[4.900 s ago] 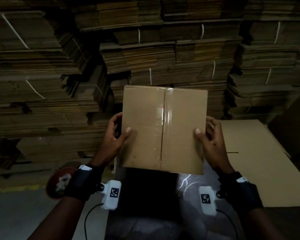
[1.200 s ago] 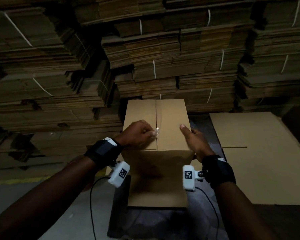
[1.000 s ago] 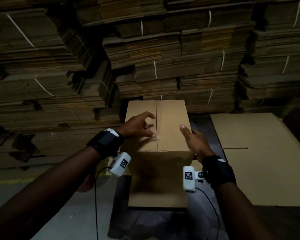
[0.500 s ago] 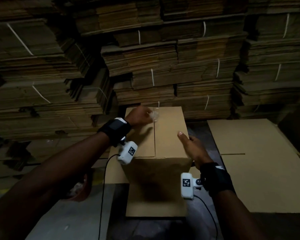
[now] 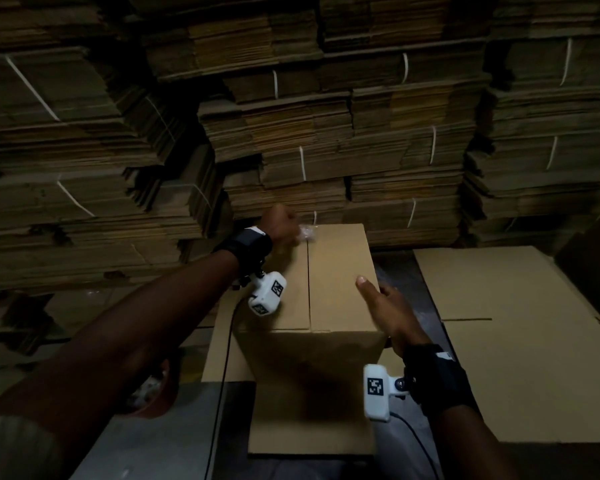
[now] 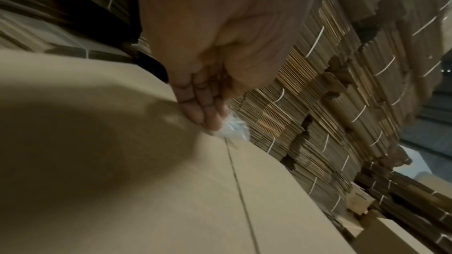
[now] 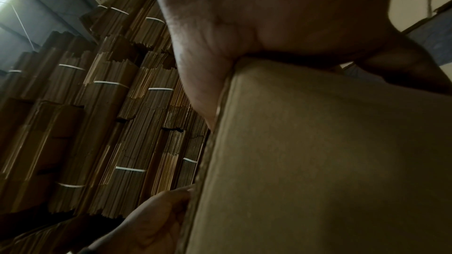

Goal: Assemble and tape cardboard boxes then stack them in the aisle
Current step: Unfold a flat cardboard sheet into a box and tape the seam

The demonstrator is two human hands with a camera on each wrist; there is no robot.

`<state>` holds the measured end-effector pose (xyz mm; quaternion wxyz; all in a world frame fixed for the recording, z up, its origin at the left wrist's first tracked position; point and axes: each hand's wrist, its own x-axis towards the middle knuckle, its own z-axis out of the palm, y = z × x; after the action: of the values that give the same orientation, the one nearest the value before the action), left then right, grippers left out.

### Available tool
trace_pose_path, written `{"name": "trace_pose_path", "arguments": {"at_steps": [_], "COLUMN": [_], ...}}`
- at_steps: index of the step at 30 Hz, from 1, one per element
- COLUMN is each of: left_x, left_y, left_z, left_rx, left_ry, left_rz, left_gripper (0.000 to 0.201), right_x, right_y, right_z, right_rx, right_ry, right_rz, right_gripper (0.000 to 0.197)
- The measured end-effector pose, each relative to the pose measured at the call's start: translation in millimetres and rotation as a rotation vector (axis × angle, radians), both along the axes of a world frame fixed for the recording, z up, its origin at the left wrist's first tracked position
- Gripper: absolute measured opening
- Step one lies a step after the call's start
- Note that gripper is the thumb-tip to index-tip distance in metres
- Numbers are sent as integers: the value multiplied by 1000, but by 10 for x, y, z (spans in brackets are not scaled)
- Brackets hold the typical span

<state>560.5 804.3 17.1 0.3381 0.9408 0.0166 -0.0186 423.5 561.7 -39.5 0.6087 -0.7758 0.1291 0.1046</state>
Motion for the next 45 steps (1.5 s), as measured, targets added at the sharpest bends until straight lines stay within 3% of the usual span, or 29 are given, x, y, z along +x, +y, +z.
{"name": "trace_pose_path", "arguments": {"at_steps": [2,5,6,8,11,12,14,15,17,19,22,24,29,32,34,37,38,39,42,45], "left_x": [13,34,64,142,246,314,434,499,549,547,526,432,-112,-526,-815,-1180,-1289,-1410,-1795,-2194], "left_y": [27,43,61,94,102,102,75,68,34,8,10,30,21,68,133,274,339,408,612,788], "left_z": [-3,-84,-126,-164,-143,-162,-186,-214,-224,-229,-158,-59,142,201,181,20,-63,-124,-278,-426], "left_rx": [5,266,344,326,157,119,28,-59,-323,-586,-944,-1053,-804,-916,-968,-800,-791,-789,-802,-908], "left_ry": [19,26,-2,-48,-32,-7,9,8,-32,-115,-139,-137,-243,-142,-101,-217,-231,-240,-238,-191], "left_rz": [-111,-321,-349,-360,-283,-239,-183,-166,-63,108,348,347,145,37,3,77,112,145,213,197], "left_gripper": [16,39,39,34,51,51,31,19,22,13,31,33,8,28,34,22,14,20,53,36], "right_x": [-3,16,22,13,19,20,18,14,20,40,44,26,-38,-75,-81,-101,-124,-166,-414,-856], "right_y": [7,2,1,10,19,23,28,27,20,14,18,21,58,77,92,130,154,178,360,753], "right_z": [-7,-62,-74,-44,-34,-30,-15,-16,-36,-71,-69,-42,101,174,175,185,205,240,373,496], "right_rx": [-9,-34,-36,-39,-20,-10,10,20,20,4,-23,-38,-20,-1,-17,-176,-252,-329,-554,-511], "right_ry": [-6,-13,-18,-24,-29,-33,-32,-32,-35,-25,-15,-12,-9,-19,-24,-25,-54,-111,-400,-584], "right_rz": [-4,-5,-1,4,-13,-22,-29,-23,-25,-36,-33,-21,-22,-5,-1,-25,-53,-86,-155,-123], "right_gripper": [61,89,88,70,57,55,51,50,53,59,59,55,36,32,35,51,53,51,50,34]}}
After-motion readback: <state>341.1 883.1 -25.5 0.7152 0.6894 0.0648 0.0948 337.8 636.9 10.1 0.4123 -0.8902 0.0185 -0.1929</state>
